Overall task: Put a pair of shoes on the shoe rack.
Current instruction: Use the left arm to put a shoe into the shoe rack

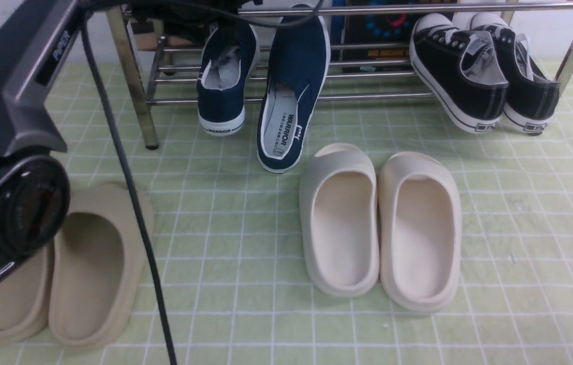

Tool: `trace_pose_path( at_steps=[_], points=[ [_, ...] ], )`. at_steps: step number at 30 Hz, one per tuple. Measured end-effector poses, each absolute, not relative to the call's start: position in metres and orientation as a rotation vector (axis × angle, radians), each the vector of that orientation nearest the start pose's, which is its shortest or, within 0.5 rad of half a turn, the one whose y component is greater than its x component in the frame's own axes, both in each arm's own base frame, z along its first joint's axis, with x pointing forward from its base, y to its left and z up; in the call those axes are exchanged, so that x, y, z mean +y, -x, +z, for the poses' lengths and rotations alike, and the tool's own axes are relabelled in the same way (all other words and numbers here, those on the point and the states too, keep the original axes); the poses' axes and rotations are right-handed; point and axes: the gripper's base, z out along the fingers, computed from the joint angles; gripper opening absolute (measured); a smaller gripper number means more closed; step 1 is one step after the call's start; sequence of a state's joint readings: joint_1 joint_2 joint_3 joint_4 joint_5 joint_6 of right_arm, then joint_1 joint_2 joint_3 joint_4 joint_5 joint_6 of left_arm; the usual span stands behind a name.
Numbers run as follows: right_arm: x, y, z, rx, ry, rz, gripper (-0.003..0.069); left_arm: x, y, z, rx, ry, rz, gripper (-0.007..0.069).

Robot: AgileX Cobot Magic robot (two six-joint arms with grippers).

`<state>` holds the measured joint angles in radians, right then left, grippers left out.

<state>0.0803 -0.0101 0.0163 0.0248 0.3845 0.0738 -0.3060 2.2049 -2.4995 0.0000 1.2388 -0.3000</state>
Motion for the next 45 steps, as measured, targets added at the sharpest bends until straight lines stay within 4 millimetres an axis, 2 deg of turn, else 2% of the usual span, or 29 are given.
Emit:
trace_pose_path(
  at_steps=[2,3,4,5,6,7,10,13,14,19,23,26,30,32,34,41,44,45],
  points=[
    [0.005,-0.052,0.174,1.876,-0.009,0.131,0.0239,-0.148,-0.456,0.374,2.453,-0.033,-0.268,0.0305],
    [0.005,-0.052,0.174,1.876,-0.009,0.131,0.0239,-0.155,-0.454,0.365,2.490,-0.061,-0.259,0.0270],
    [0.005,-0.052,0.174,1.876,-0.009,0.131,0.0239,-0.157,-0.453,0.364,2.497,-0.067,-0.266,0.0266],
    [0.005,-0.052,0.174,1.876,-0.009,0.131,0.0239,-0.168,-0.451,0.341,2.575,-0.101,-0.251,0.0232],
    [0.005,-0.052,0.174,1.876,-0.009,0.131,0.0239,-0.169,-0.451,0.338,2.584,-0.105,-0.250,0.0229],
    [0.005,-0.052,0.174,1.876,-0.009,0.131,0.0239,-0.179,-0.448,0.312,2.669,-0.141,-0.228,0.0209],
    [0.005,-0.052,0.174,1.876,-0.009,0.131,0.0239,-0.189,-0.442,0.274,2.791,-0.157,-0.206,0.0202],
    [0.005,-0.052,0.174,1.876,-0.009,0.131,0.0239,-0.190,-0.442,0.260,2.809,-0.108,-0.209,0.0218],
    [0.005,-0.052,0.174,1.876,-0.009,0.131,0.0239,-0.191,-0.444,0.254,2.798,-0.066,-0.215,0.0250],
    [0.005,-0.052,0.174,1.876,-0.009,0.131,0.0239,-0.193,-0.452,0.245,2.743,0.000,-0.246,0.0343],
    [0.005,-0.052,0.174,1.876,-0.009,0.131,0.0239,-0.196,-0.457,0.237,2.725,0.034,-0.262,0.0346],
    [0.005,-0.052,0.174,1.876,-0.009,0.131,0.0239,-0.198,-0.462,0.228,2.709,0.087,-0.282,0.0302],
    [0.005,-0.052,0.174,1.876,-0.009,0.131,0.0239,-0.200,-0.467,0.214,2.706,0.200,-0.306,0.0151],
    [0.005,-0.052,0.174,1.876,-0.009,0.131,0.0239,-0.199,-0.468,0.213,2.703,0.257,-0.308,0.0051],
    [0.005,-0.052,0.174,1.876,-0.009,0.131,0.0239,-0.199,-0.468,0.214,2.701,0.275,-0.313,0.0011],
    [0.005,-0.052,0.174,1.876,-0.009,0.131,0.0239,-0.200,-0.467,0.227,2.686,0.288,-0.334,0.0010],
    [0.005,-0.052,0.174,1.876,-0.009,0.131,0.0239,-0.202,-0.470,0.240,2.654,0.300,-0.372,0.0010],
    [0.005,-0.052,0.174,1.876,-0.009,0.131,0.0239,-0.204,-0.472,0.251,2.619,0.311,-0.421,0.0010]
  ],
)
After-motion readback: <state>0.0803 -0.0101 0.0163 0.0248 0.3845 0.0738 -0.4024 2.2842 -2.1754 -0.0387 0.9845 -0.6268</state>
